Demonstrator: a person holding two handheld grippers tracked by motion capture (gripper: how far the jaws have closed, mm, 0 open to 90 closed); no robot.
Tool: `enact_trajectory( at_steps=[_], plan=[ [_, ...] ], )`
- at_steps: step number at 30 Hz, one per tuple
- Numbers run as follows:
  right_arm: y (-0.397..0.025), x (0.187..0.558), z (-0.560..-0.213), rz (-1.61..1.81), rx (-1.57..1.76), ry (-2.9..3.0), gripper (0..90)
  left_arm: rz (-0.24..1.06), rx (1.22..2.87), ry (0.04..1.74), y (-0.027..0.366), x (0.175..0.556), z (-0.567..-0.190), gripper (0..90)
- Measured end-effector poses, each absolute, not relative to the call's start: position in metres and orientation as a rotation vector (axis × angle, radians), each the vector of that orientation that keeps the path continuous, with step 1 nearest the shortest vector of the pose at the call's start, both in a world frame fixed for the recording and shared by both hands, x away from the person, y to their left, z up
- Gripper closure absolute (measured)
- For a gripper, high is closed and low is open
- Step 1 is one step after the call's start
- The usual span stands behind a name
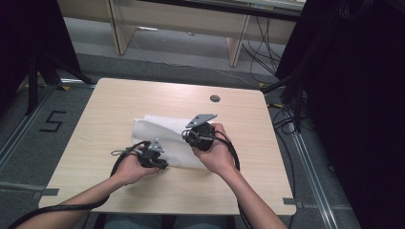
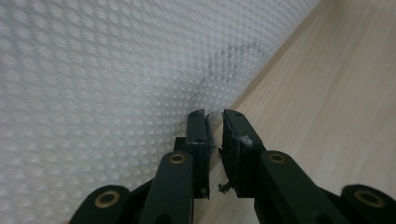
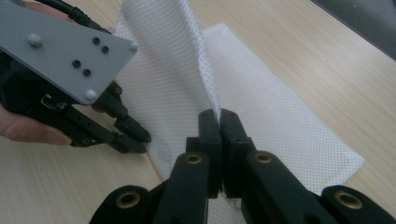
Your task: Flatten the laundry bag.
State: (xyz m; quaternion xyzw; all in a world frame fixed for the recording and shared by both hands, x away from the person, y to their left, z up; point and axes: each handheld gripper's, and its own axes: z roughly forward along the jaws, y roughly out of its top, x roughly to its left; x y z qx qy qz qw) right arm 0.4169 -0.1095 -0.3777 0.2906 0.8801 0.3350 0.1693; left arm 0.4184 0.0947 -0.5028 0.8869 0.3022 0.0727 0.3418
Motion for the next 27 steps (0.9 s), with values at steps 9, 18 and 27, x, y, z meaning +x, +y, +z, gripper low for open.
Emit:
enact_trajectory(
  at_steps=[9, 18, 27],
  plan=[
    [-0.108, 0.411, -0.382, 0.957, 0.796, 2.504, 89.8, 0.208, 2.307, 0.773, 0.1, 0.417, -0.499, 75.5],
    [-0.108, 0.395, -0.394, 0.937, 0.688, 2.541, 89.8, 0.224, 2.227, 0.809, 0.148, 0.386, -0.474, 74.0],
    [-0.108, 0.379, -0.405, 0.917, 0.689, 2.603, 89.7, 0.325, 2.189, 0.9, 0.205, 0.358, -0.466, 73.6]
  ],
)
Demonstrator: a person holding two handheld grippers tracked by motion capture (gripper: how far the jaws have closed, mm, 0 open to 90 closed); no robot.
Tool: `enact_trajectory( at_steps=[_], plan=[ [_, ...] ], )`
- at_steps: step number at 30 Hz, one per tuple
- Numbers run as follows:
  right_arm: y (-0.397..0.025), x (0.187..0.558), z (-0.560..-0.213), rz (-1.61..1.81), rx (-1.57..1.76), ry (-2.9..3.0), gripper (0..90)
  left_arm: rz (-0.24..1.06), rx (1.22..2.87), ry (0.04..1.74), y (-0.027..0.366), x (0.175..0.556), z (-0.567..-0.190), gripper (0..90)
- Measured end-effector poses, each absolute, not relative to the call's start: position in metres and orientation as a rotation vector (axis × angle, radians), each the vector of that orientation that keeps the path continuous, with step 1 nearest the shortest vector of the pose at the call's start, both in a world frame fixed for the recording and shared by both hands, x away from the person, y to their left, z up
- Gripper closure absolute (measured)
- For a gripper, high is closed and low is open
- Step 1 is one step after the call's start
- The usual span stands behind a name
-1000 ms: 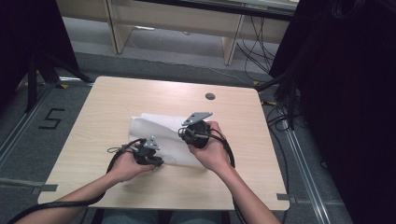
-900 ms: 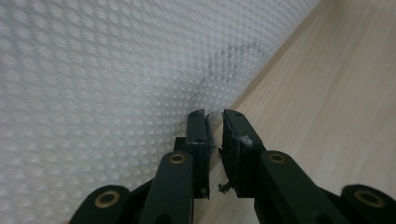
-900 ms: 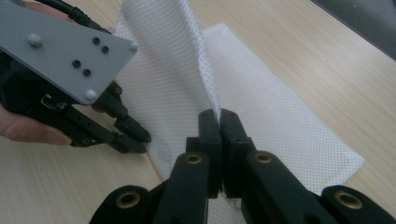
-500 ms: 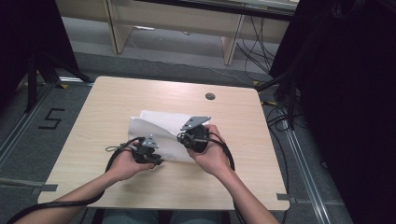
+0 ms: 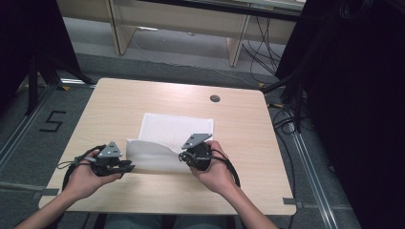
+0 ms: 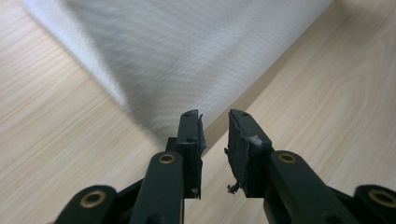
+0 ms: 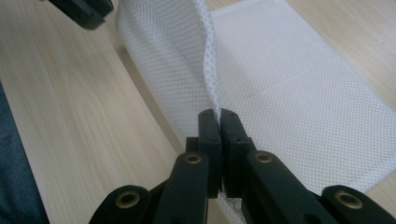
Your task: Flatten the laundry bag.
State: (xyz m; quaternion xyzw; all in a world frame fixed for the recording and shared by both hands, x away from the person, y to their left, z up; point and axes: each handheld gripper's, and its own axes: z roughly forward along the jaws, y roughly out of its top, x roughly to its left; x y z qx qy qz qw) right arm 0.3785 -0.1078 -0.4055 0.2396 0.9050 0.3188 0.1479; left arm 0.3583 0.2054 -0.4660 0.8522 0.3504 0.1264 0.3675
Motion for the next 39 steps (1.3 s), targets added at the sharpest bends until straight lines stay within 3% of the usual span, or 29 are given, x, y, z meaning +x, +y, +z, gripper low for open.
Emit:
enact_trajectory(
  at_steps=[14, 39],
  plan=[
    [-0.107, 0.365, -0.422, 0.873, 0.735, 2.654, 89.7, 0.386, 2.176, 0.989, 0.236, 0.359, -0.462, 72.0],
    [-0.113, 0.338, -0.451, 0.796, 0.731, 2.806, 89.4, 0.378, 2.14, 0.994, 0.227, 0.364, -0.467, 67.7]
  ],
)
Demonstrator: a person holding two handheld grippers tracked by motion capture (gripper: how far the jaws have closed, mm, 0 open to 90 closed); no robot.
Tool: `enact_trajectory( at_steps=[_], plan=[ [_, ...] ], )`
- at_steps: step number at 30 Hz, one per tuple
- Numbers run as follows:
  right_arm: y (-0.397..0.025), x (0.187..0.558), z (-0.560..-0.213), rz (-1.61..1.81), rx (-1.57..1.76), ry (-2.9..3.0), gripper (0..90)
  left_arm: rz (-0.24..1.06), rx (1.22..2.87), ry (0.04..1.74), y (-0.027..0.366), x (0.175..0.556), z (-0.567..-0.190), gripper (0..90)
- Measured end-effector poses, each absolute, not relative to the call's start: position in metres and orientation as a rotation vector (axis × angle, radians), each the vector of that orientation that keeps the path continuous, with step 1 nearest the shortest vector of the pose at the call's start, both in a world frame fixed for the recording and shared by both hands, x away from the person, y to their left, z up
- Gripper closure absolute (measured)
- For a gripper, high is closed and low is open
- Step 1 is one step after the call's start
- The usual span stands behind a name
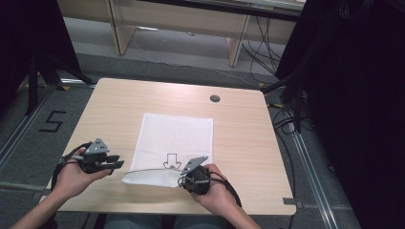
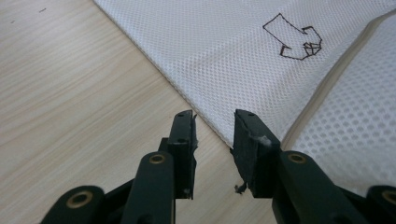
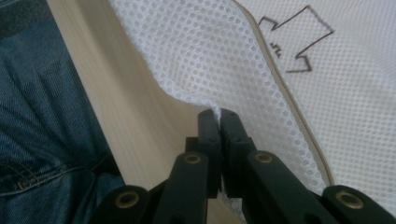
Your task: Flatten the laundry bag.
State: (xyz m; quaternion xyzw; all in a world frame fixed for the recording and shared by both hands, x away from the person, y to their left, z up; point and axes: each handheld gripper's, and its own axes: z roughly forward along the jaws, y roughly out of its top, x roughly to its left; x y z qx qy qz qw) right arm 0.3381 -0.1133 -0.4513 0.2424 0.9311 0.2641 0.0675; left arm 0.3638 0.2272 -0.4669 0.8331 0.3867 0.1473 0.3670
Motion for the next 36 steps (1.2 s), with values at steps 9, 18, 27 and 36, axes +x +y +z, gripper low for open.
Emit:
enact_trajectory(
  at_steps=[9, 18, 27, 36],
  plan=[
    [-0.116, 0.331, -0.466, 0.731, 0.772, 2.875, 88.8, 0.35, 2.162, 0.932, 0.215, 0.363, -0.47, 65.4],
    [-0.116, 0.331, -0.474, 0.697, 0.78, 2.911, 88.1, 0.336, 2.18, 0.899, 0.204, 0.362, -0.476, 59.8],
    [-0.117, 0.327, -0.477, 0.695, 0.793, 2.906, 72.8, 0.291, 2.21, 0.815, 0.192, 0.358, -0.485, 56.1],
    [-0.131, 0.322, -0.46, 0.825, 0.833, 2.869, 61.3, 0.277, 2.226, 0.784, 0.19, 0.358, -0.487, 55.7]
  ],
)
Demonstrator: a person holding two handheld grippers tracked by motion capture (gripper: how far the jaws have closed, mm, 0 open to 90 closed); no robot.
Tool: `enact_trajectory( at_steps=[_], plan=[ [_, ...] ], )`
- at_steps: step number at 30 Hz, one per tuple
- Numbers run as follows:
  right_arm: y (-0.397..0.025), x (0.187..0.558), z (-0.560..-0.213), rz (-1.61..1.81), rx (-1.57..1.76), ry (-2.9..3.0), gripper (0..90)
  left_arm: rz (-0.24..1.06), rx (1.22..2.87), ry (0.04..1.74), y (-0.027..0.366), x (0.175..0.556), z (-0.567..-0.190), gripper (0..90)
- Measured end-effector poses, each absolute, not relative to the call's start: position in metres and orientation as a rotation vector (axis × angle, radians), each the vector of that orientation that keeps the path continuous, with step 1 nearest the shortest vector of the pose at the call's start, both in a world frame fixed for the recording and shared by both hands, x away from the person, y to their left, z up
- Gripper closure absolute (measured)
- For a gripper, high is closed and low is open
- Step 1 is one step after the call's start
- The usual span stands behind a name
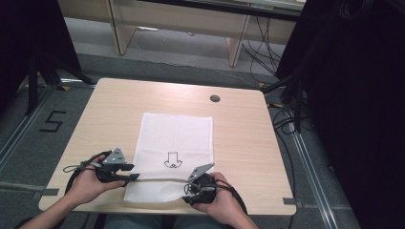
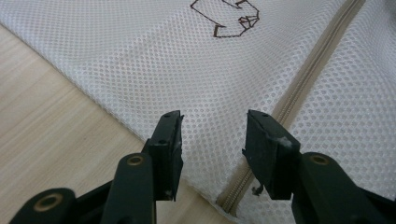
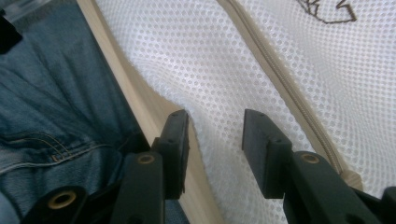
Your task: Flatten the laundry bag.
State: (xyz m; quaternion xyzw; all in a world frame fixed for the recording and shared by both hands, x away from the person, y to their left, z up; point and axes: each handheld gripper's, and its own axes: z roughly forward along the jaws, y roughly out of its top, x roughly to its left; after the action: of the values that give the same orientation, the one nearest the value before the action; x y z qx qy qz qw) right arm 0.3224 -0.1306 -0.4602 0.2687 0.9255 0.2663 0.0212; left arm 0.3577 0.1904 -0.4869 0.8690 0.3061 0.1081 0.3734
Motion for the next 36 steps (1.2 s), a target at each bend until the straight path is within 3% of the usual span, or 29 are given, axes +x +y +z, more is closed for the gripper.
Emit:
enact_trajectory(
  at_steps=[8, 14, 16, 21, 32, 33, 36],
  plan=[
    [-0.142, 0.319, -0.451, 0.877, 0.885, 2.843, 64.0, 0.253, 2.245, 0.771, 0.186, 0.356, -0.49, 56.1],
    [-0.171, 0.339, -0.449, 0.73, 1.035, 2.75, 86.6, 0.191, 2.21, 0.707, 0.171, 0.346, -0.486, 63.5],
    [-0.176, 0.343, -0.449, 0.719, 1.069, 2.738, 89.2, 0.169, 2.218, 0.694, 0.167, 0.344, -0.486, 64.8],
    [-0.201, 0.358, -0.456, 0.649, 1.2, 2.699, 90.0, 0.153, 2.301, 0.631, 0.154, 0.344, -0.492, 69.2],
    [-0.194, 0.363, -0.473, 0.552, 1.192, 2.779, 90.0, 0.179, 2.355, 0.67, 0.157, 0.348, -0.5, 71.8],
    [-0.193, 0.363, -0.474, 0.553, 1.193, 2.781, 90.0, 0.185, 2.416, 0.625, 0.16, 0.351, -0.498, 71.8],
    [-0.193, 0.363, -0.475, 0.548, 1.195, 2.783, 90.0, 0.181, 2.36, 0.687, 0.157, 0.35, -0.501, 71.9]
  ],
)
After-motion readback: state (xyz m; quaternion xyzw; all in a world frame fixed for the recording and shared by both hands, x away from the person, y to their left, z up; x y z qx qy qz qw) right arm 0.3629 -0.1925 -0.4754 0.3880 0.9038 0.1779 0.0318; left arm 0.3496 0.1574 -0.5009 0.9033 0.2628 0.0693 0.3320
